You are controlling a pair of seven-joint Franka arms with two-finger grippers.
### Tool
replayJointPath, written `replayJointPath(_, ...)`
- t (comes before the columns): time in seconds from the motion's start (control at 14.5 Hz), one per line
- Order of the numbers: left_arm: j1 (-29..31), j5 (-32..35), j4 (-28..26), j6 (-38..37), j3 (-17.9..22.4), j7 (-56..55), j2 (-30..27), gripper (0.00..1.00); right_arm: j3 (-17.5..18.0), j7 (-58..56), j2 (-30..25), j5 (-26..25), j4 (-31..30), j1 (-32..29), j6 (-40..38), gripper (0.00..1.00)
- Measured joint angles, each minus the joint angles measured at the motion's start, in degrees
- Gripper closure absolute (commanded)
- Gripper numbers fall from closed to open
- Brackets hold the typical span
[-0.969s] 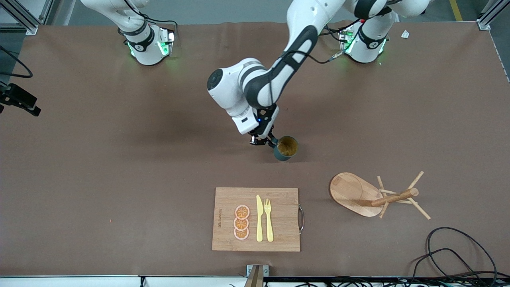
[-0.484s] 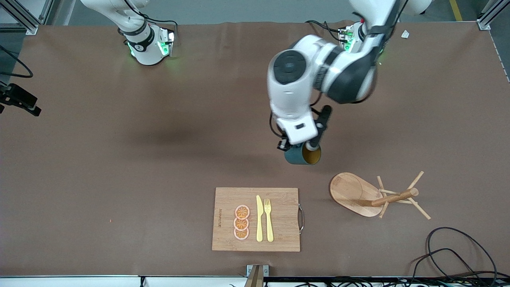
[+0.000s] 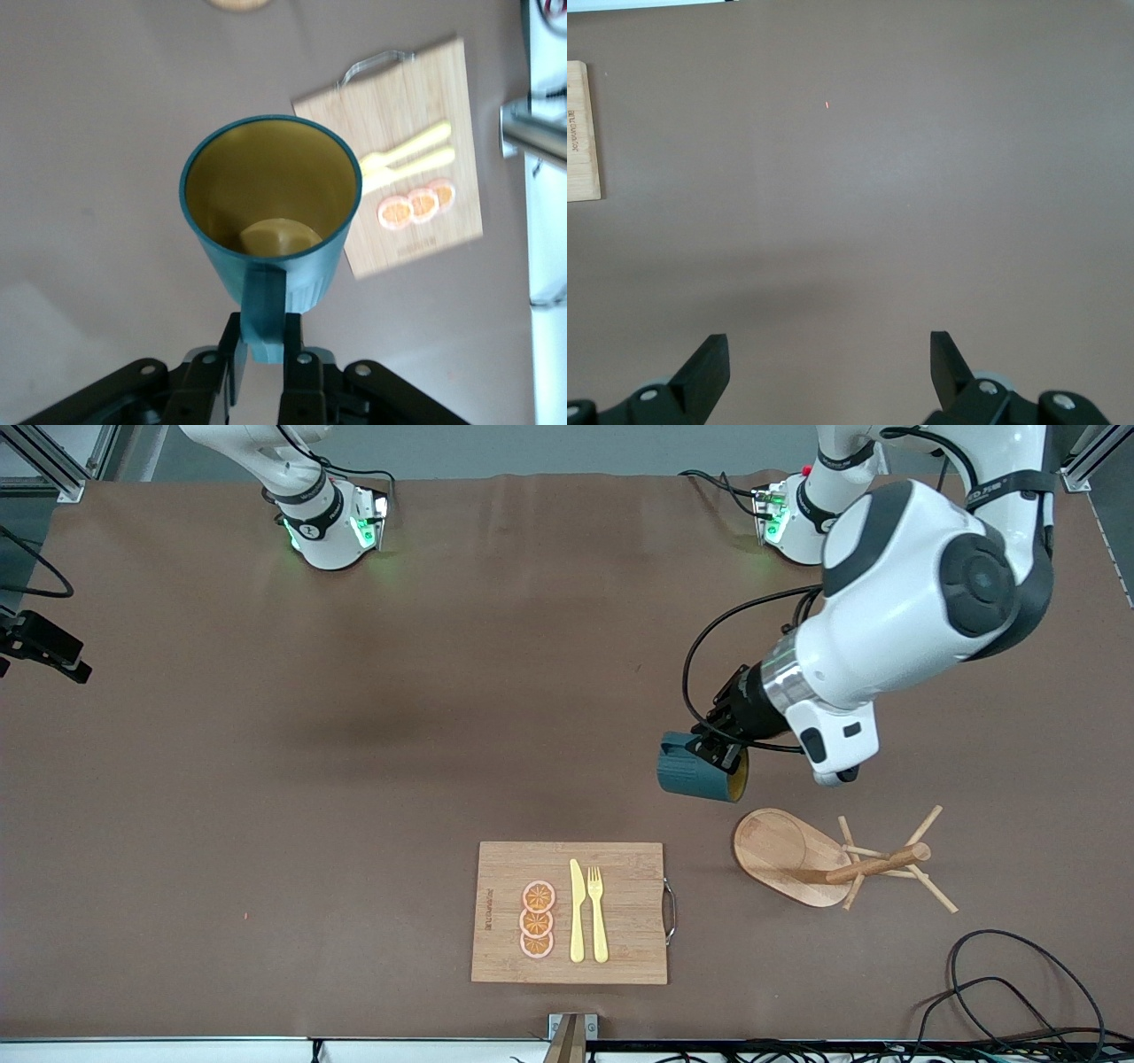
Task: Pass cup and hang on rack
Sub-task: 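Lift the mug by its handle with the left gripper toward the rack, then slide the mug handle onto a rack peg with the left gripper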
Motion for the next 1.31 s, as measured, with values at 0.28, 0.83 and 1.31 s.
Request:
replayJointPath(0.28,0.0,-7.3,-0.2,0.1,-0.2,0.4,0.0,0.99,0.0,0.0,0.0,0.0,0.0,0.0,0.0,0.0)
replayJointPath(0.83,19.1,-30.8,-1.7,-5.8,0.1,11.2,0.9,1.0,0.0,0.0,0.0,0.0,0.0,0.0,0.0,0.0)
replayJointPath(1.31,26.5,-32.8,-2.3,-7.4,0.1,23.6,6.9,1.0,0.0,0.0,0.0,0.0,0.0,0.0,0.0,0.0)
